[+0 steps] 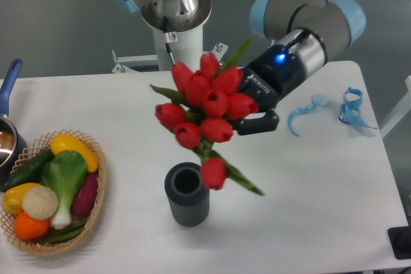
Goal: Insert the flowers into the vase
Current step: 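Carry the tulips over the dark grey vase, stems pointing down, then lower the tulip stems into the vase opening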
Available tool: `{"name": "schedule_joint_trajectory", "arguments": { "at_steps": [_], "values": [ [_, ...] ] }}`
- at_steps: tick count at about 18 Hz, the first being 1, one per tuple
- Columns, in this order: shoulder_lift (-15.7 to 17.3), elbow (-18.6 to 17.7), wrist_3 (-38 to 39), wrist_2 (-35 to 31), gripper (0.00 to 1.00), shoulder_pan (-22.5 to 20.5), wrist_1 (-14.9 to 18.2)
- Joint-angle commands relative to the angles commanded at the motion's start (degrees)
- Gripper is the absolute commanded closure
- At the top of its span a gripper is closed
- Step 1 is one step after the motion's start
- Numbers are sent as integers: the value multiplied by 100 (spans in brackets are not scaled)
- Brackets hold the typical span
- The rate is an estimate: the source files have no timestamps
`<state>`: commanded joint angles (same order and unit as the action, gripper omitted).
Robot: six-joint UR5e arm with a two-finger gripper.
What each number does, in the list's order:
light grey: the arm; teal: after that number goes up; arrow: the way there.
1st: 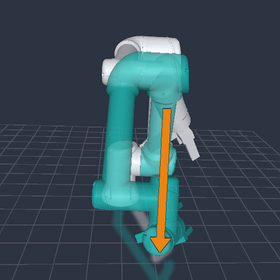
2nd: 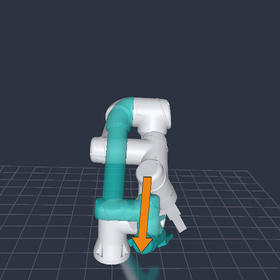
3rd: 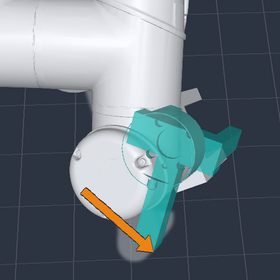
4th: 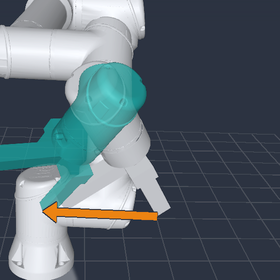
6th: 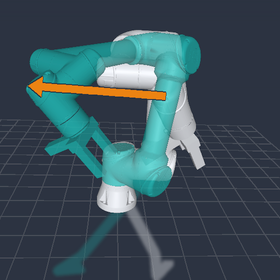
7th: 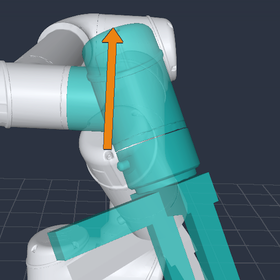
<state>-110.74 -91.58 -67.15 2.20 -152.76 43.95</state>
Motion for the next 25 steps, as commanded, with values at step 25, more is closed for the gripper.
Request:
{"name": "schedule_joint_trajectory", "arguments": {
  "at_steps": [25],
  "values": [
    [-492,-1054,-923,-342,85,-158,-9]
  ]
}}
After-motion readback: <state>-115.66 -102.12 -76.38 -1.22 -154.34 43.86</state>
